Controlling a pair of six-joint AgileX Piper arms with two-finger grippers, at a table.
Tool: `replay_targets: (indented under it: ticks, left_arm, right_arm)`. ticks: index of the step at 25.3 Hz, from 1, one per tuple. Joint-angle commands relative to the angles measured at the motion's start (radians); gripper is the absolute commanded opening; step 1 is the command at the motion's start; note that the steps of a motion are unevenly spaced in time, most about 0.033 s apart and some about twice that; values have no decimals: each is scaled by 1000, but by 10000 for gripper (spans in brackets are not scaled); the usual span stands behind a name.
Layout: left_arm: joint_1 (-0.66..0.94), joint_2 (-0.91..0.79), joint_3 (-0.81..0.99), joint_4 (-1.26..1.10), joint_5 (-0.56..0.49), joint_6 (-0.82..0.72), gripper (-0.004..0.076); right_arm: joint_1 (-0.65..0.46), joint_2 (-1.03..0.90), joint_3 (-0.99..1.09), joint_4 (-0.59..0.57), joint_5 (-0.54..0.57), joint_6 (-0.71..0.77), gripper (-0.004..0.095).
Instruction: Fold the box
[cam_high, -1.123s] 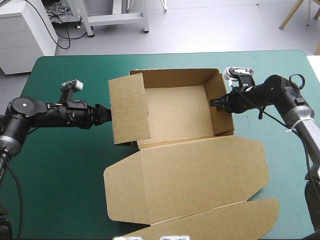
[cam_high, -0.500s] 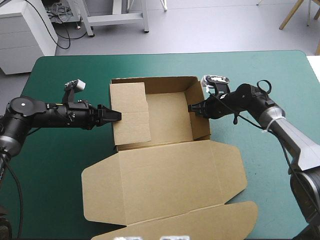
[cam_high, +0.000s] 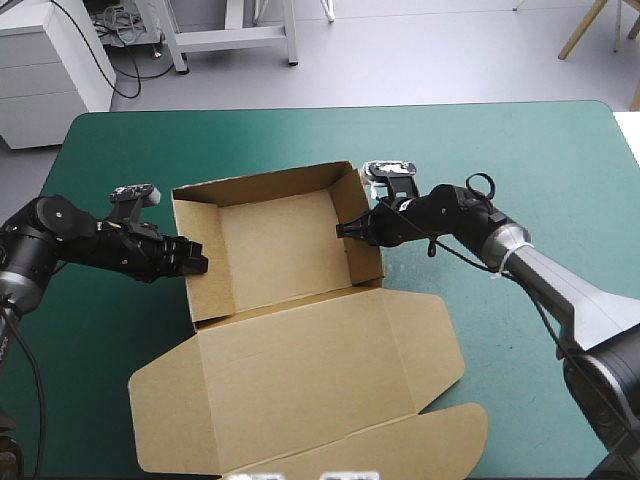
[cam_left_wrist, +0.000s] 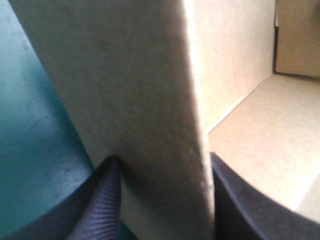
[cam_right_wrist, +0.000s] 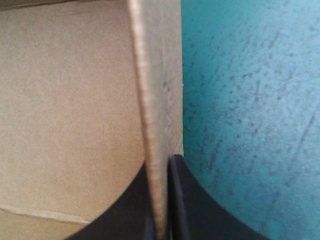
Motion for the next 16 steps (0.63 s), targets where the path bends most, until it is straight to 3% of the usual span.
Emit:
replay_targets:
  ticks: [1,7,11,14,16]
  left_arm:
    - [-7,-31,-28,4,-31,-62,288]
    - [-127,-31,-28,248,-87,-257,173]
    - [-241,-31,-28,463,-122,-423,104]
    - [-333,-31,-28,612,-153,-566,-10]
    - [-363,-31,-28,624,-192,-602,-10]
  right_arm:
    - [48,-56,-31,52,-76,42,-15]
    - [121,-50,-31,-96,-115,182,-6]
    - [147,-38,-31,-122,-91,218,-6]
    - [149,-38,-31,-128,-31,223,-6]
    - [149,-38,-31,-150,10,227,-6]
